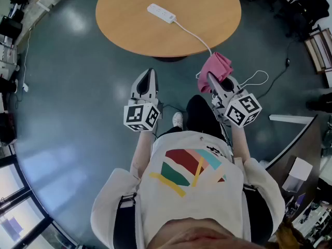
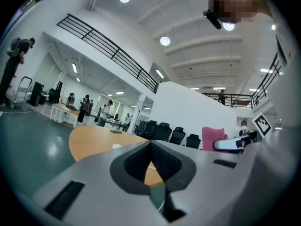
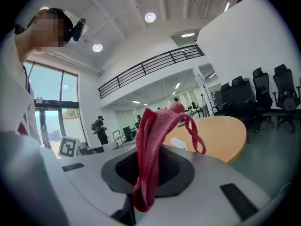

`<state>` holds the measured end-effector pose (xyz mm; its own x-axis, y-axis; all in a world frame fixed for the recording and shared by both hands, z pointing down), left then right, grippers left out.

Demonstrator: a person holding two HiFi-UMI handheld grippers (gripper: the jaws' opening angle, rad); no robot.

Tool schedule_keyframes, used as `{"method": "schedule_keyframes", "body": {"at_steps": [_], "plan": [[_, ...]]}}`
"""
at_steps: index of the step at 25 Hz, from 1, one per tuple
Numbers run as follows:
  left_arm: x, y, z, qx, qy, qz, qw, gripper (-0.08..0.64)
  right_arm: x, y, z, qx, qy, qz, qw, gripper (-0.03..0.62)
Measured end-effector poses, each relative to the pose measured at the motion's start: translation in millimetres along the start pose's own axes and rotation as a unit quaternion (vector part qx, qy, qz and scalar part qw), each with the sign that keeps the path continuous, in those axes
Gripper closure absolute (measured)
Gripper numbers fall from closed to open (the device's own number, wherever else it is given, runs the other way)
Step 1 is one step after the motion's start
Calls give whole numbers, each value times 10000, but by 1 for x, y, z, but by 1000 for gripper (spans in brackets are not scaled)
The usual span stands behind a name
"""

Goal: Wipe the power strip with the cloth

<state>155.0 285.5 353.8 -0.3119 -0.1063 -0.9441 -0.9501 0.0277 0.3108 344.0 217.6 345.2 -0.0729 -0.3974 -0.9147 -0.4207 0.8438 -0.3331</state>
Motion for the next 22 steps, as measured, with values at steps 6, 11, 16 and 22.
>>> {"method": "schedule_keyframes", "body": {"at_steps": [6, 11, 16, 22], "plan": [[26, 26, -37, 498, -480, -501, 9963, 517, 22, -45, -41, 79, -22, -63, 9999, 554], [30, 46, -94, 336, -299, -510, 9977, 499, 52, -83, -101, 481, 12, 128, 9988, 554], [24, 64, -194, -45, -69, -384, 9992, 241, 86, -141, -171, 836, 124, 240, 9961, 554], [-3, 76, -297, -72, 719, -1065, 9917, 150, 115, -202, -227, 1089, 362, 539, 9919, 554]]}}
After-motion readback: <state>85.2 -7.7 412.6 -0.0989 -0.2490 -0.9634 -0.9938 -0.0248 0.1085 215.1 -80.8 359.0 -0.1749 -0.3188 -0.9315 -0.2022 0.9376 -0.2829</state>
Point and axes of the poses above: the fingertips, and each gripper's own axes: z backward along the fingers, y to its left, x out of its top, the point moved 1 cm from there along z, backward along the fingers, and after that the axes turned 4 degrees about y, right-handed, at the moved point
